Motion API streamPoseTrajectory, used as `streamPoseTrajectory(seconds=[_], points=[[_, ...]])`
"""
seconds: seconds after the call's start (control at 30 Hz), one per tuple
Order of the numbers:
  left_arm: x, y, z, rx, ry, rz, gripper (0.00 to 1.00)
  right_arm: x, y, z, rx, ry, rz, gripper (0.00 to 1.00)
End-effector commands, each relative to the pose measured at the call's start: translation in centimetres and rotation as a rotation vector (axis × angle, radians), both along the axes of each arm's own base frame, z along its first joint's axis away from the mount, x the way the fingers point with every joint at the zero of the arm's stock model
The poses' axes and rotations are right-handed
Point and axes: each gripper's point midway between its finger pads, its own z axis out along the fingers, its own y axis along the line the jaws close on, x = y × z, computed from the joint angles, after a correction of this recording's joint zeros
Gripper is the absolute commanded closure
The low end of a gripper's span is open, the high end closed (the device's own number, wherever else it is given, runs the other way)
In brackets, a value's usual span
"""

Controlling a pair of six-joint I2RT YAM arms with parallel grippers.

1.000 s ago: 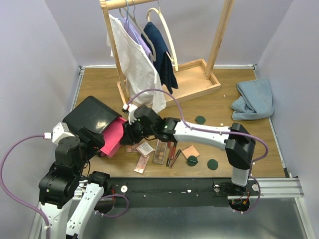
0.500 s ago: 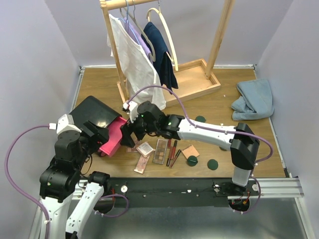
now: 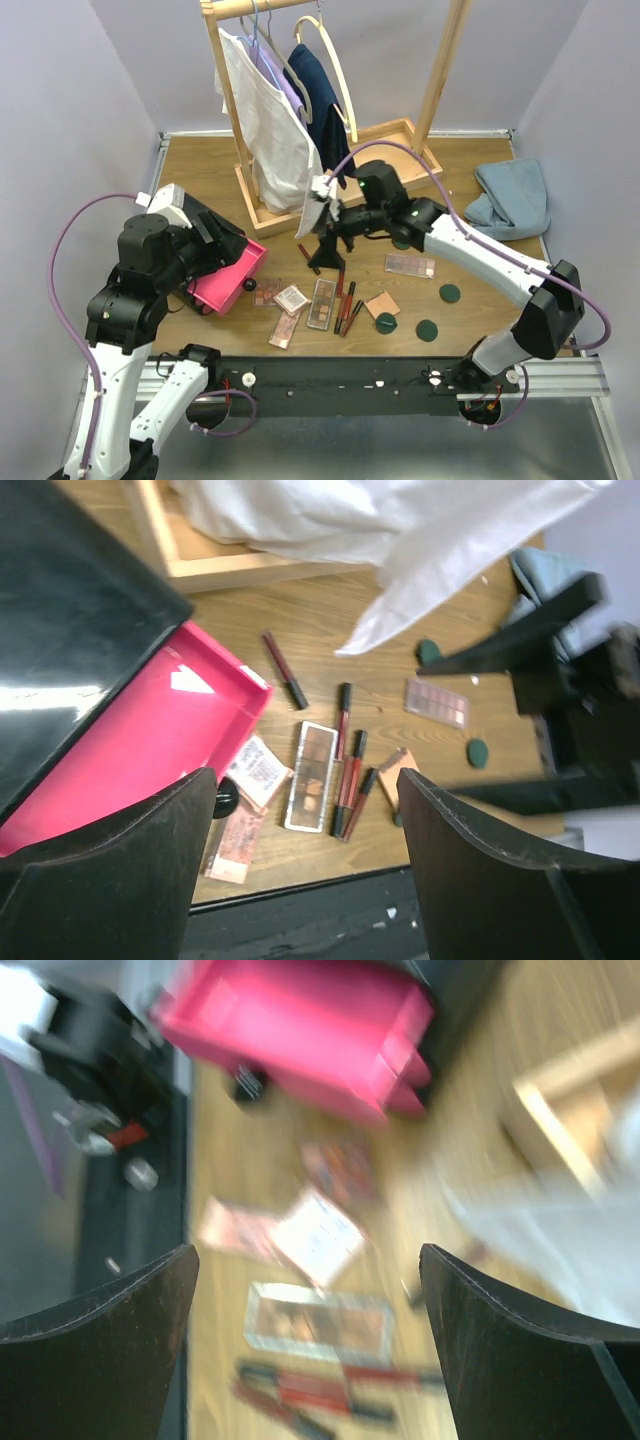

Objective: Organize the makeup
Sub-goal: Pick up the makeup tool from the center of the board.

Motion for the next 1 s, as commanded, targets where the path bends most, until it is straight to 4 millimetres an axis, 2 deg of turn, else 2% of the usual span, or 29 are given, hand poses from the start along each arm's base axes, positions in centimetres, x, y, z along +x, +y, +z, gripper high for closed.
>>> streamPoseTrajectory(seconds=[0.0, 0.07, 0.1, 0.2, 0.23, 0.3, 0.33, 0.43, 0.5, 0.53, 0.6, 0.63, 0.67, 0.7, 0.8, 0.87, 0.97], points=[[-0.5, -2.6, 2.1, -0.045, -0.048, -0.161, 0.20, 1.2, -6.4, -3.9, -0.098, 0.062, -0.039, 0.01], [-0.3, -3.2, 1.6, -0.053, -0.028, -0.178, 0.22, 2.3, -8.3, -4.0, -0.099, 0.068, -0.113, 0.02], [-0.6, -4.1, 1.5, -0.054, -0.022, -0.214, 0.22, 3.5, -10.3, -5.2, -0.115, 0.101, -0.183, 0.01], [-0.6, -5.7, 0.8, -0.027, 0.001, -0.243, 0.22, 5.4, -13.8, -6.9, -0.138, 0.162, -0.326, 0.02], [-0.4, -6.3, 0.4, -0.025, 0.020, -0.240, 0.22, 7.0, -16.1, -7.8, -0.165, 0.179, -0.429, 0.02], [0.1, -6.8, 0.1, 0.015, 0.013, -0.216, 0.21, 8.4, -18.1, -9.0, -0.205, 0.178, -0.540, 0.03], [-0.3, -8.2, -0.4, 0.037, 0.028, -0.257, 0.18, 9.2, -20.1, -10.4, -0.258, 0.181, -0.632, 0.05], [0.5, -8.7, -1.4, 0.089, 0.039, -0.208, 0.16, 11.1, -23.1, -12.5, -0.356, 0.161, -0.790, 0.14], [0.6, -9.2, -1.6, 0.088, 0.040, -0.195, 0.16, 11.9, -24.1, -13.4, -0.404, 0.163, -0.841, 0.23], [0.9, -9.2, -1.9, 0.095, 0.038, -0.177, 0.15, 12.3, -24.5, -14.8, -0.445, 0.191, -0.858, 0.26], [1.3, -9.4, -1.6, 0.071, 0.018, -0.161, 0.15, 13.4, -25.3, -15.2, -0.494, 0.207, -0.908, 0.33], [1.3, -9.3, -1.7, 0.068, 0.011, -0.152, 0.14, 13.9, -25.8, -16.9, -0.545, 0.249, -0.922, 0.36], [1.5, -9.2, -1.6, 0.065, 0.003, -0.140, 0.14, 13.9, -25.9, -17.3, -0.563, 0.280, -0.924, 0.39], [1.6, -9.1, -1.6, 0.061, -0.003, -0.133, 0.14, 14.7, -25.7, -17.1, -0.557, 0.282, -0.927, 0.39], [1.6, -8.9, -1.6, 0.050, -0.006, -0.117, 0.13, 15.7, -26.0, -18.5, -0.593, 0.305, -0.952, 0.39], [1.4, -8.8, -2.0, 0.045, 0.000, -0.111, 0.13, 15.8, -26.4, -19.6, -0.627, 0.333, -0.964, 0.41], [1.1, -8.4, -2.4, 0.033, 0.005, -0.099, 0.13, 16.0, -26.8, -20.2, -0.644, 0.350, -0.979, 0.41]])
